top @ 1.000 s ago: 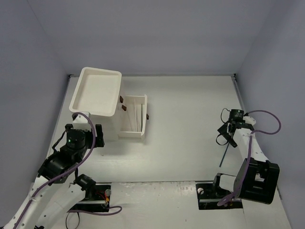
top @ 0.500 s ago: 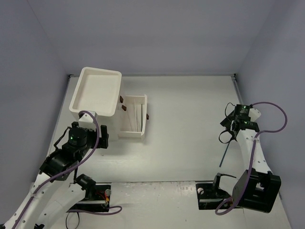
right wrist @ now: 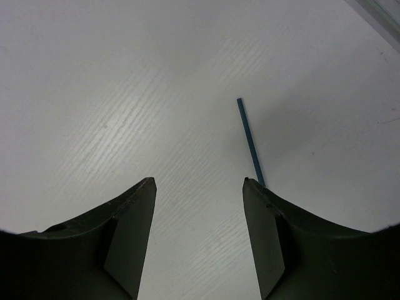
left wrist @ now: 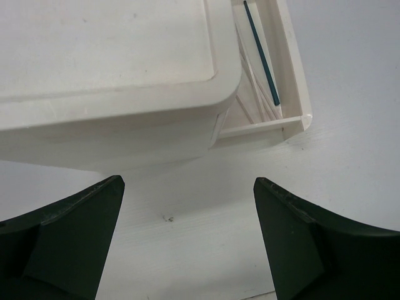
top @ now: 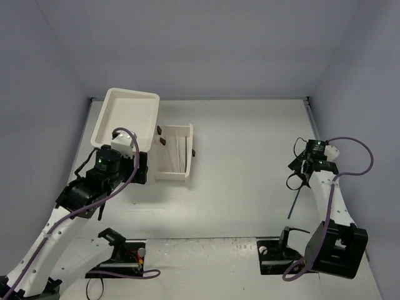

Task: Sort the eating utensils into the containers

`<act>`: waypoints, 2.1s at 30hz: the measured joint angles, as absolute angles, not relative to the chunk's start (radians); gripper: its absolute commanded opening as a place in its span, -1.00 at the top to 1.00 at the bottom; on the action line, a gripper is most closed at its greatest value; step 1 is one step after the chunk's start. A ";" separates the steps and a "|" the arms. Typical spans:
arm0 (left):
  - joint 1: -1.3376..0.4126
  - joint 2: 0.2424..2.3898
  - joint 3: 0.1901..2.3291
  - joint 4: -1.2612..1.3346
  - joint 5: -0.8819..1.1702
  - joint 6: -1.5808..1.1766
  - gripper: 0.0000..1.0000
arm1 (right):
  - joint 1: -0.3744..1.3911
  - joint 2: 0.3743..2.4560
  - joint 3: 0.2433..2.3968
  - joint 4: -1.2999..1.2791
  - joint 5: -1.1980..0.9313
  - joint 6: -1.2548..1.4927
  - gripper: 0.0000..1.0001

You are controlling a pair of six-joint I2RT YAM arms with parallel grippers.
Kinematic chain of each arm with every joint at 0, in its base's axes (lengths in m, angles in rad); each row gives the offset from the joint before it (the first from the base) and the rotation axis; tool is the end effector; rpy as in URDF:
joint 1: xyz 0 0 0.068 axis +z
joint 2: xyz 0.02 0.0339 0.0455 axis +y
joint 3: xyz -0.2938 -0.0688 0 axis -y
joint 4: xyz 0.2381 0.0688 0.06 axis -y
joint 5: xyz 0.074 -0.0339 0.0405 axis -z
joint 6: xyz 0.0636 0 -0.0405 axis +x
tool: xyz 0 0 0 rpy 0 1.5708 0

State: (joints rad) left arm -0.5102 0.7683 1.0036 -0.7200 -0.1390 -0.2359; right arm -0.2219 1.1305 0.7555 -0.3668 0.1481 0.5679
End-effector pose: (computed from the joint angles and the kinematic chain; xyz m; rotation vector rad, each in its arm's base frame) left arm 0.1330 -0.0643 0.3677 0.1963 2.0564 -0.3202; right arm 0.2313 -0.0618 0.2554 0.9547 2.0954 0.0061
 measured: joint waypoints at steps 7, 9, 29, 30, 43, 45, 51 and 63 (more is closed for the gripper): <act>-0.510 0.825 1.053 -0.720 -0.139 -0.235 -0.65 | -0.222 1.226 0.681 -0.367 0.165 0.604 -0.09; -0.510 0.823 1.053 -0.720 -0.139 -0.235 -0.65 | -0.222 1.238 0.660 -0.368 0.181 0.623 -0.09; -0.510 0.800 1.049 -0.725 -0.147 -0.235 -0.65 | -0.249 1.403 0.656 -0.300 0.190 0.703 0.09; -0.510 0.800 1.049 -0.726 -0.150 -0.235 -0.65 | -0.250 1.409 0.656 -0.283 0.182 0.704 0.13; -0.510 0.775 1.049 -0.730 -0.183 -0.239 -0.65 | -0.062 1.504 0.717 -0.178 0.257 0.721 1.00; -0.510 0.759 1.047 -0.729 -0.189 -0.239 -0.65 | -0.031 1.533 0.739 -0.170 0.270 0.725 1.00; -0.510 0.690 1.006 -0.734 -0.217 -0.246 -0.65 | 0.057 1.597 0.799 -0.148 0.296 0.726 1.00; -0.510 0.570 0.915 -0.745 -0.242 -0.279 -0.65 | 0.291 1.692 0.954 -0.190 0.160 0.640 1.00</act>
State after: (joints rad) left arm -0.5102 0.5700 0.9146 -0.7446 -0.2417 -0.2794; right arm 0.2911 1.6924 0.9544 -0.1900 0.1596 0.6398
